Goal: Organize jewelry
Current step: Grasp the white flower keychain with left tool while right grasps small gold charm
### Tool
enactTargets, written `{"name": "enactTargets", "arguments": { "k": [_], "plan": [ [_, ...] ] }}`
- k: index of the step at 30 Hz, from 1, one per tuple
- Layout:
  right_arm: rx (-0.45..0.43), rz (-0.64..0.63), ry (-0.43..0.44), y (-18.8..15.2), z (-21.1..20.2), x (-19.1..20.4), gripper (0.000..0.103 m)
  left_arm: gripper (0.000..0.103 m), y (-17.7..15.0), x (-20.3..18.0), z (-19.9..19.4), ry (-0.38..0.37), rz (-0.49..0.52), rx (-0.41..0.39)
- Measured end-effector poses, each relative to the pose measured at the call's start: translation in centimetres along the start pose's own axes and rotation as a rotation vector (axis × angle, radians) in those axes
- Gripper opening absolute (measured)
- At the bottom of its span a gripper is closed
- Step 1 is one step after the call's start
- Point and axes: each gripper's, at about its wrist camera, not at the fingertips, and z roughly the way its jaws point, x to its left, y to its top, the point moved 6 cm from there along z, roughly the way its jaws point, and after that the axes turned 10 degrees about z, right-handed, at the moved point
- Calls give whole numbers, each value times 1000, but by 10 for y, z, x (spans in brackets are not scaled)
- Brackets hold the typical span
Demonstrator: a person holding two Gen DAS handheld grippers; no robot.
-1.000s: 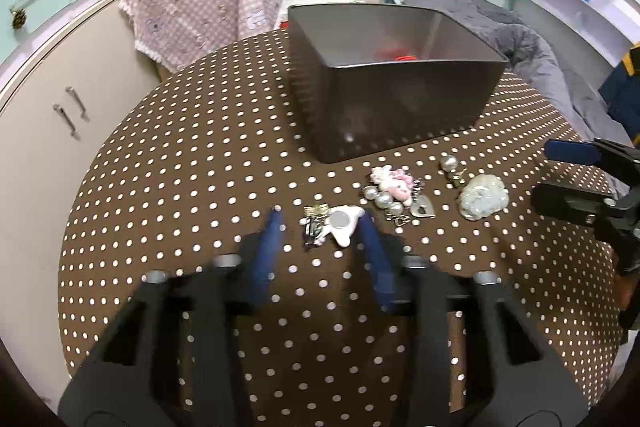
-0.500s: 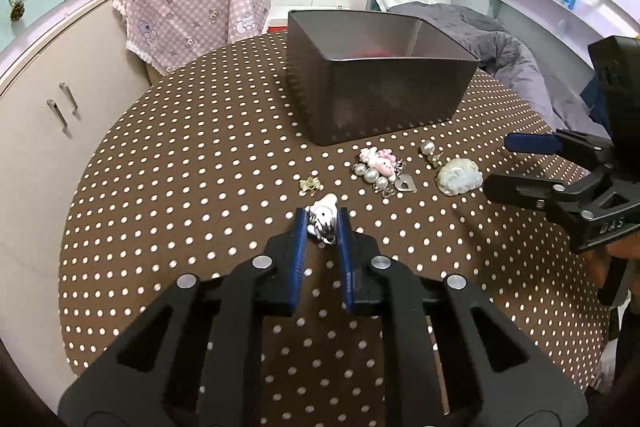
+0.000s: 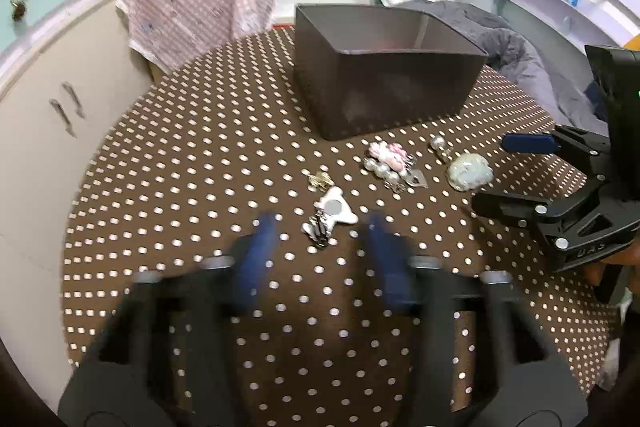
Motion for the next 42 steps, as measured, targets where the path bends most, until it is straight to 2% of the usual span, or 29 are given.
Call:
{"name": "enactTargets", "arguments": {
  "k": [2,7,13,16,21,25,27,33,42],
  "plan": [
    [-5,15,2,-1,-2,-1,95,16,1,-1,0,-23,0,-6],
    [-35,52,66,4,-15,7,95,15,-2,-6,-5,-30,26,-9],
    [-34,-50,156,12,-12,56,93,15,-15,11,-18,34,-11,-15],
    [-22,-112,184,18,1,82,80,15,-19,25,-23,72,-44,-13],
    [-7,-157,192,29,19,104,58,15,-25,41,-26,138,-81,3],
    [11,-202,205,36,32,114,49,15,-30,50,-27,153,-103,11],
    [29,-220,211,38,40,117,39,15,-31,53,-26,148,-110,12],
    [44,-247,215,39,48,118,31,15,-30,54,-24,153,-104,20],
    [39,-240,220,37,48,114,29,16,-27,53,-20,149,-99,23]
  ]
}}
